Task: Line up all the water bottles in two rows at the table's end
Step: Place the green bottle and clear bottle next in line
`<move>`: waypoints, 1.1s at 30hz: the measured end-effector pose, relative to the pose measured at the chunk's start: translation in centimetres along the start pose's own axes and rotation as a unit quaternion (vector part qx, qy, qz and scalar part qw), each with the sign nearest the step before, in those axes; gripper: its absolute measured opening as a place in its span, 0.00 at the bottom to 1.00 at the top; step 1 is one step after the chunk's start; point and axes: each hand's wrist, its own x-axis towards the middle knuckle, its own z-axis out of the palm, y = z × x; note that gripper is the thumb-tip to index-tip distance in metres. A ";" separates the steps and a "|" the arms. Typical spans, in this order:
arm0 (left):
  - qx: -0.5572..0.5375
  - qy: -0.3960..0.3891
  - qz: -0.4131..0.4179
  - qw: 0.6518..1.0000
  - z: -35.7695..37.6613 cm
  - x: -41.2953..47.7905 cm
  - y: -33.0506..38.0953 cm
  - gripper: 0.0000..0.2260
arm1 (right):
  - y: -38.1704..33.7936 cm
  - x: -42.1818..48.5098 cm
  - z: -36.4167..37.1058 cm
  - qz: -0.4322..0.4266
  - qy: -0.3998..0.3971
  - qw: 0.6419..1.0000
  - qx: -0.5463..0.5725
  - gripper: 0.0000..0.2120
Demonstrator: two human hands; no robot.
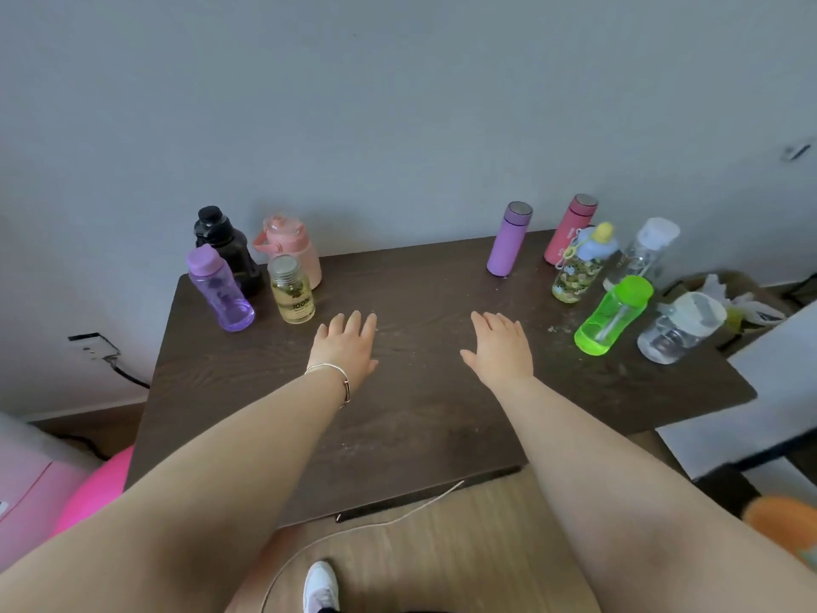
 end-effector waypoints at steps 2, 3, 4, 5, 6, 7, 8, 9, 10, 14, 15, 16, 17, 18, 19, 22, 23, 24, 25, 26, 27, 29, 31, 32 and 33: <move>-0.005 0.006 0.014 1.000 -1.0 0.4 2.7 0.36 | 2.5 -1.1 -0.7 0.016 0.009 1.000 0.003 0.34; -0.008 0.010 0.022 1.000 -1.5 0.7 4.2 0.36 | 3.8 -1.6 -1.0 0.022 0.015 1.000 0.003 0.34; -0.009 0.014 0.031 0.999 -2.0 0.9 5.6 0.36 | 5.0 -2.2 -1.4 0.028 0.020 0.999 0.003 0.34; -0.009 0.019 0.040 0.999 -2.5 1.2 7.1 0.36 | 6.2 -2.7 -1.7 0.035 0.025 0.999 0.004 0.34; -0.009 0.023 0.048 0.999 -2.9 1.5 8.6 0.36 | 7.5 -3.3 -2.1 0.042 0.028 0.999 0.007 0.34; -0.009 0.027 0.057 0.998 -3.3 1.7 10.1 0.36 | 8.9 -3.9 -2.4 0.050 0.031 0.998 0.009 0.35; -0.007 0.030 0.065 0.997 -3.6 1.9 11.5 0.36 | 10.2 -4.4 -2.8 0.057 0.035 0.998 0.009 0.35; -0.006 0.033 0.073 0.997 -3.9 2.1 12.9 0.35 | 11.5 -4.9 -3.2 0.064 0.039 0.997 0.007 0.35; -0.005 0.034 0.082 0.996 -4.1 2.3 14.4 0.35 | 12.9 -5.4 -3.5 0.072 0.044 0.996 0.005 0.35; 0.002 0.030 0.124 0.992 -4.9 3.3 19.5 0.35 | 17.8 -6.6 -4.7 0.109 0.053 0.993 0.011 0.34; 0.005 0.033 0.136 0.990 -5.1 3.6 20.6 0.35 | 18.7 -6.8 -4.8 0.118 0.053 0.992 0.015 0.34; 0.007 0.036 0.147 0.988 -5.3 4.0 21.6 0.35 | 19.6 -7.0 -4.9 0.126 0.056 0.990 0.018 0.34; 0.006 0.039 0.156 0.987 -5.6 4.4 22.5 0.35 | 20.4 -7.1 -4.9 0.134 0.059 0.989 0.022 0.34; 0.003 0.040 0.163 0.986 -5.7 4.9 23.4 0.35 | 21.2 -7.1 -4.9 0.141 0.061 0.988 0.025 0.34; -0.001 0.038 0.169 0.985 -5.9 5.4 24.2 0.35 | 21.9 -7.0 -4.9 0.149 0.062 0.987 0.027 0.34; -0.014 0.031 0.187 0.982 -6.2 7.2 26.3 0.35 | 23.9 -6.5 -4.8 0.178 0.063 0.982 0.028 0.35; -0.018 0.029 0.192 0.981 -6.2 7.9 26.9 0.35 | 24.6 -6.2 -4.7 0.188 0.062 0.980 0.026 0.35; -0.023 0.027 0.196 0.980 -6.3 8.8 27.6 0.35 | 25.2 -5.8 -4.6 0.198 0.062 0.978 0.022 0.36; -0.027 0.024 0.201 0.979 -6.4 9.7 28.2 0.36 | 25.9 -5.4 -4.6 0.208 0.062 0.976 0.020 0.35; -0.031 0.020 0.207 0.978 -6.5 10.6 28.7 0.36 | 26.6 -4.9 -4.5 0.219 0.060 0.974 0.020 0.35; -0.032 0.016 0.214 0.976 -6.6 11.5 29.3 0.36 | 27.3 -4.5 -4.4 0.231 0.060 0.971 0.023 0.35; -0.029 0.016 0.234 0.972 -6.5 13.3 30.3 0.37 | 28.5 -3.6 -4.2 0.254 0.062 0.965 0.026 0.36; -0.032 0.010 0.254 0.967 -6.2 14.7 31.2 0.38 | 29.6 -2.9 -3.9 0.277 0.061 0.958 0.032 0.36; -0.034 0.008 0.263 0.964 -6.0 15.3 31.7 0.38 | 30.1 -2.7 -3.8 0.288 0.063 0.955 0.038 0.36; -0.037 0.008 0.270 0.962 -5.7 15.9 32.1 0.39 | 30.5 -2.4 -3.6 0.297 0.068 0.952 0.043 0.36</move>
